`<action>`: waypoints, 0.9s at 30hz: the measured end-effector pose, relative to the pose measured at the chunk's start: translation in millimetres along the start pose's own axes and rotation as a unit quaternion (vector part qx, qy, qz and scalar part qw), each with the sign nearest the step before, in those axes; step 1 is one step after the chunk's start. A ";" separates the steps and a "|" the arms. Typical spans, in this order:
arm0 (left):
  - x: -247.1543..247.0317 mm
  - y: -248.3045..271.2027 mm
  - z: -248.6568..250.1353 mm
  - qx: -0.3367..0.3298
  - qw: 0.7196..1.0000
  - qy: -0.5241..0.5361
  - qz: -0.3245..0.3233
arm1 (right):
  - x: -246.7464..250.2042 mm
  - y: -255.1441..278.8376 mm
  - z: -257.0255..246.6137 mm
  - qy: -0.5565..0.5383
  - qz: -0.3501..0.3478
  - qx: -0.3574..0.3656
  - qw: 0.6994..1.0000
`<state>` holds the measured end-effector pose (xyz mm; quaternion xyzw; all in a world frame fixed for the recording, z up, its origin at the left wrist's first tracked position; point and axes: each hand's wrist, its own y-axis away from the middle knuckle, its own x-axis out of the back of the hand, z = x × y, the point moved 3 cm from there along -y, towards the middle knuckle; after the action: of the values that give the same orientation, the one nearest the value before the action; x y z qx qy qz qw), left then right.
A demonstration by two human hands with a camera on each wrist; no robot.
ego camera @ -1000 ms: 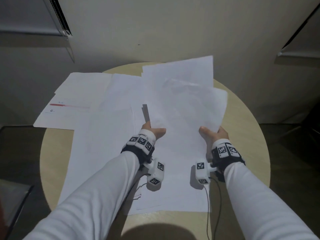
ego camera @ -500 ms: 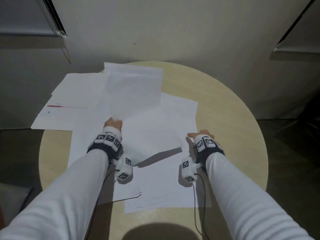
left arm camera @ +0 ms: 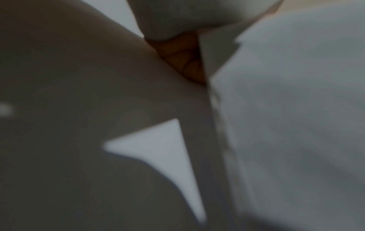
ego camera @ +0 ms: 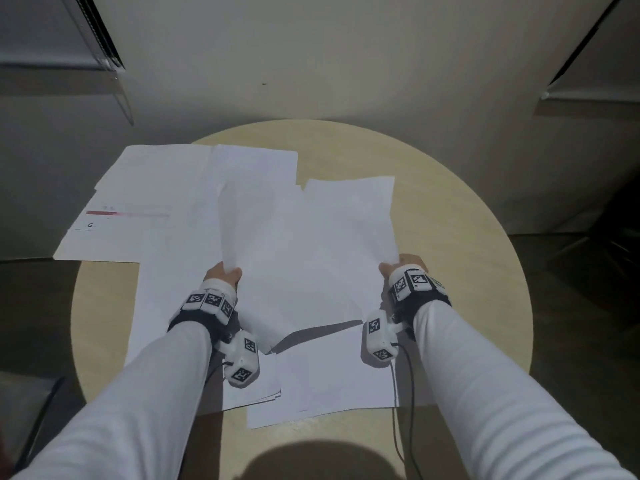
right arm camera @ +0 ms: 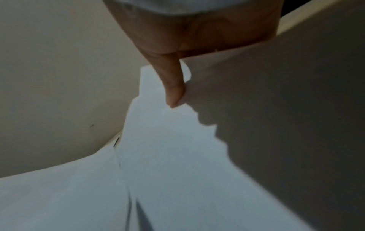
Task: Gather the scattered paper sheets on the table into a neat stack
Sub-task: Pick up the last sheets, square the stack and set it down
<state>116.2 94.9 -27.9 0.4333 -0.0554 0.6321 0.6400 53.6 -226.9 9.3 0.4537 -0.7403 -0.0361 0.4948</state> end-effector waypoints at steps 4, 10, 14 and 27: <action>-2.3 0.7 1.2 -0.007 1.000 0.004 0.002 | 34.3 -3.9 -2.8 -0.022 0.075 0.013 0.997; -4.2 1.2 3.9 -0.001 1.000 0.019 0.008 | 69.0 6.6 -12.8 -0.071 0.227 0.086 0.967; -2.5 4.1 14.6 -0.009 0.999 0.051 0.010 | 83.7 18.0 -27.2 -0.126 0.304 0.148 0.933; 0.6 15.4 39.3 -0.100 0.986 0.134 0.003 | 111.3 39.6 -64.4 -0.390 0.386 0.208 0.810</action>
<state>121.9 68.2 4.2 0.2778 -0.0332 0.6775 0.6802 66.8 -257.0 139.8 0.1710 -0.9749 0.1390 0.0314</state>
